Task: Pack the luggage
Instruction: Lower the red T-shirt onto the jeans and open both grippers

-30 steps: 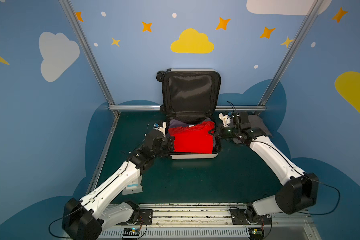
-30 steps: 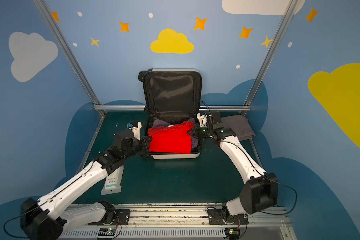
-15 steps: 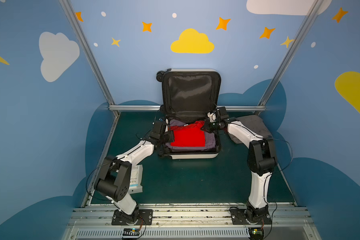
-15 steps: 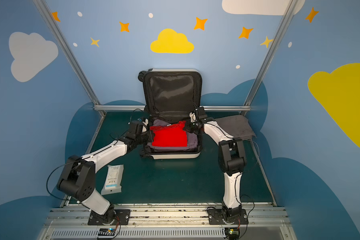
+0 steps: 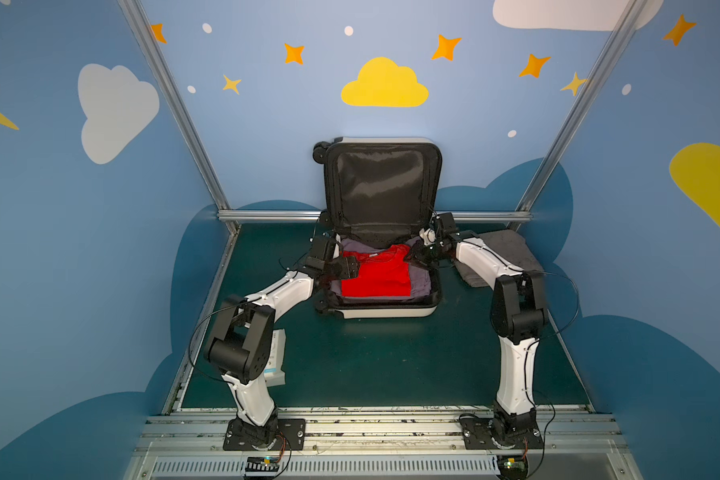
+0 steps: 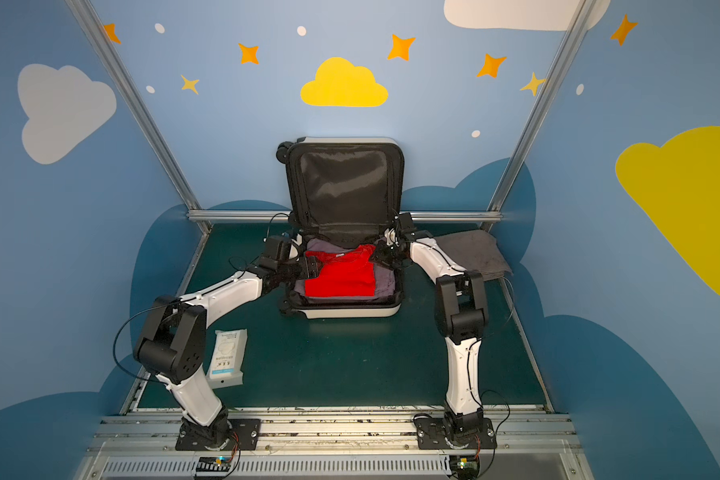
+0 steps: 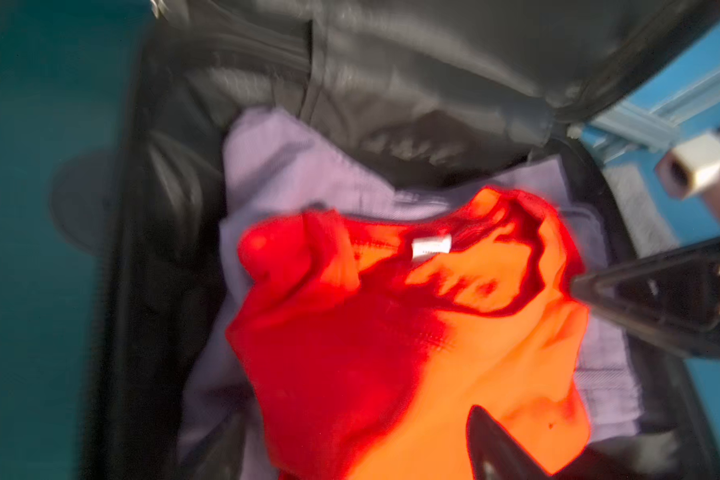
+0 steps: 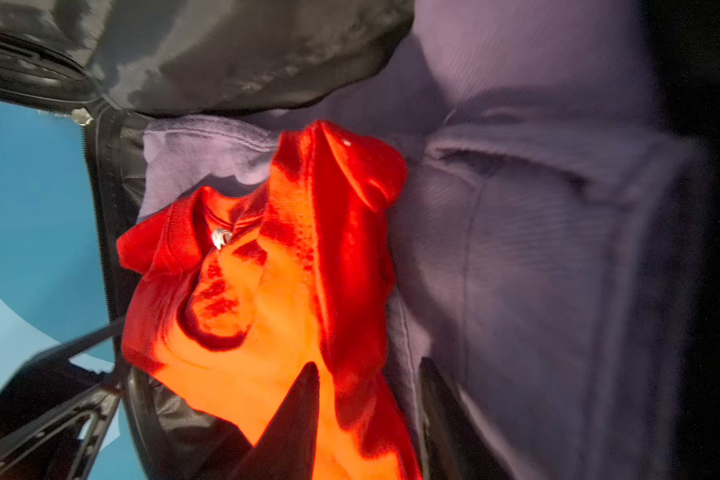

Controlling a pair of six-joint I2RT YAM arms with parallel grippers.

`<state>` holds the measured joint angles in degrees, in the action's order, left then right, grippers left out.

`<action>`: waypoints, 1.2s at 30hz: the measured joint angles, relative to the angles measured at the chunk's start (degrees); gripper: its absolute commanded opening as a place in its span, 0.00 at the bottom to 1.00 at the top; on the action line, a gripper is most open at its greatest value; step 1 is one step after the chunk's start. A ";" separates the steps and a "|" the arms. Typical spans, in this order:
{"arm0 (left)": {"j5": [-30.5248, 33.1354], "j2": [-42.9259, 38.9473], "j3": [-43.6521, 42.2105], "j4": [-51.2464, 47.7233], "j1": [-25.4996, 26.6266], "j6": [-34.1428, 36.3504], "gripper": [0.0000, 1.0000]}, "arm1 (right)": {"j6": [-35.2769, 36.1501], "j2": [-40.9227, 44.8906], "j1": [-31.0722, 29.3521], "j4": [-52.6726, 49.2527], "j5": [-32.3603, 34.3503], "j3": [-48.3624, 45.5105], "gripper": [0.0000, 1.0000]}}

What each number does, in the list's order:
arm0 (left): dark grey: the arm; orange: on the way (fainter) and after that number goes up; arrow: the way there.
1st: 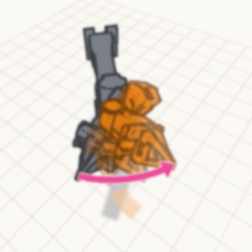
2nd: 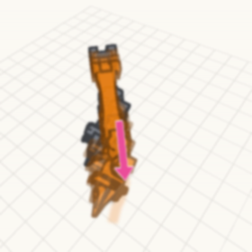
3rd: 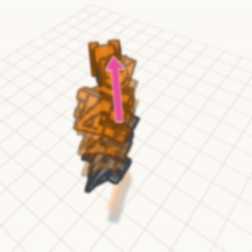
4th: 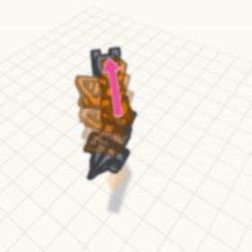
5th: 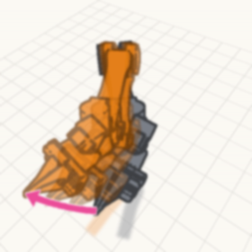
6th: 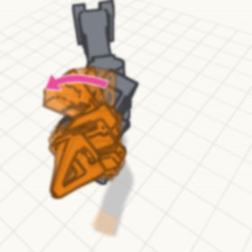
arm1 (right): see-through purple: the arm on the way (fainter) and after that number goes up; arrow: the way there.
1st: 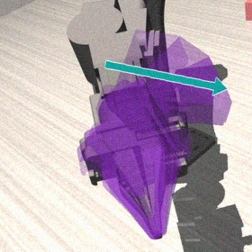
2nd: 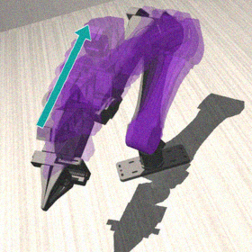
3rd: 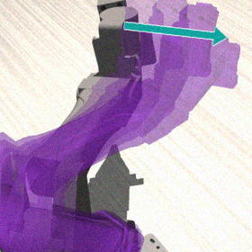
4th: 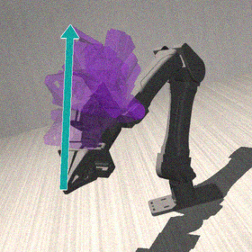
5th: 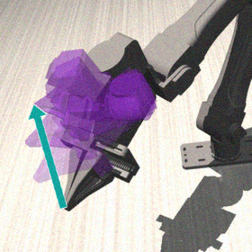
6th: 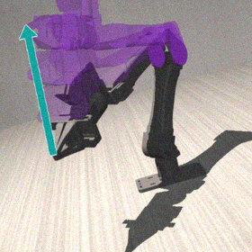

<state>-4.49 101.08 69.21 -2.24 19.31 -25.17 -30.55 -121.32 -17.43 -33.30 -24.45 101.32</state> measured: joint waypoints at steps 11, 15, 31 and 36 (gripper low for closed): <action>-6.38 -3.93 4.61 0.85 1.14 -3.10 0.99 | -0.52 7.26 -0.76 0.39 -3.23 -0.31 0.28; -10.23 -0.55 4.61 3.63 2.36 -5.27 0.99 | -1.22 5.40 -2.49 0.68 -4.96 0.59 0.22; -12.55 12.96 6.51 11.56 0.61 -8.11 0.99 | -4.13 -9.38 -2.14 3.04 -6.16 8.70 0.19; -12.66 14.71 7.15 13.60 0.46 -8.57 0.99 | -4.20 -10.14 -1.29 3.13 -6.78 9.16 0.20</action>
<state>-17.15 115.79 76.36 11.35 19.77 -33.74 -34.74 -131.46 -18.72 -30.17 -31.22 110.48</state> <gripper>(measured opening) 0.994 0.198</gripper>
